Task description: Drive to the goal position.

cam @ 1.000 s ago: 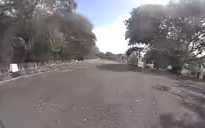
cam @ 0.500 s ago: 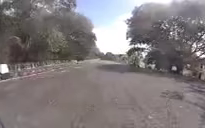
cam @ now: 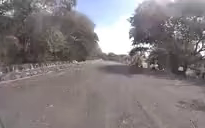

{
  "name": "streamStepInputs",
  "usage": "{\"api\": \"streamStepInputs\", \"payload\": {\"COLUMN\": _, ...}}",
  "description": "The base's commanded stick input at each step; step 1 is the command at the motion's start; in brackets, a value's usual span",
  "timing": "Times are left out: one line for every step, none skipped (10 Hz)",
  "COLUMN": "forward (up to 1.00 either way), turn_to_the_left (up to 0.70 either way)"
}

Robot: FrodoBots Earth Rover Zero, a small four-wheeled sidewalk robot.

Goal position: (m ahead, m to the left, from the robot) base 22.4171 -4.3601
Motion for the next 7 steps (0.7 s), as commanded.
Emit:
{"api": "streamStepInputs", "payload": {"forward": 0.85, "turn_to_the_left": 0.01}}
{"api": "streamStepInputs", "payload": {"forward": 0.85, "turn_to_the_left": 0.01}}
{"api": "streamStepInputs", "payload": {"forward": 0.85, "turn_to_the_left": 0.01}}
{"api": "streamStepInputs", "payload": {"forward": 0.85, "turn_to_the_left": 0.01}}
{"api": "streamStepInputs", "payload": {"forward": 0.85, "turn_to_the_left": 0.01}}
{"api": "streamStepInputs", "payload": {"forward": 0.85, "turn_to_the_left": 0.01}}
{"api": "streamStepInputs", "payload": {"forward": 0.85, "turn_to_the_left": 0.01}}
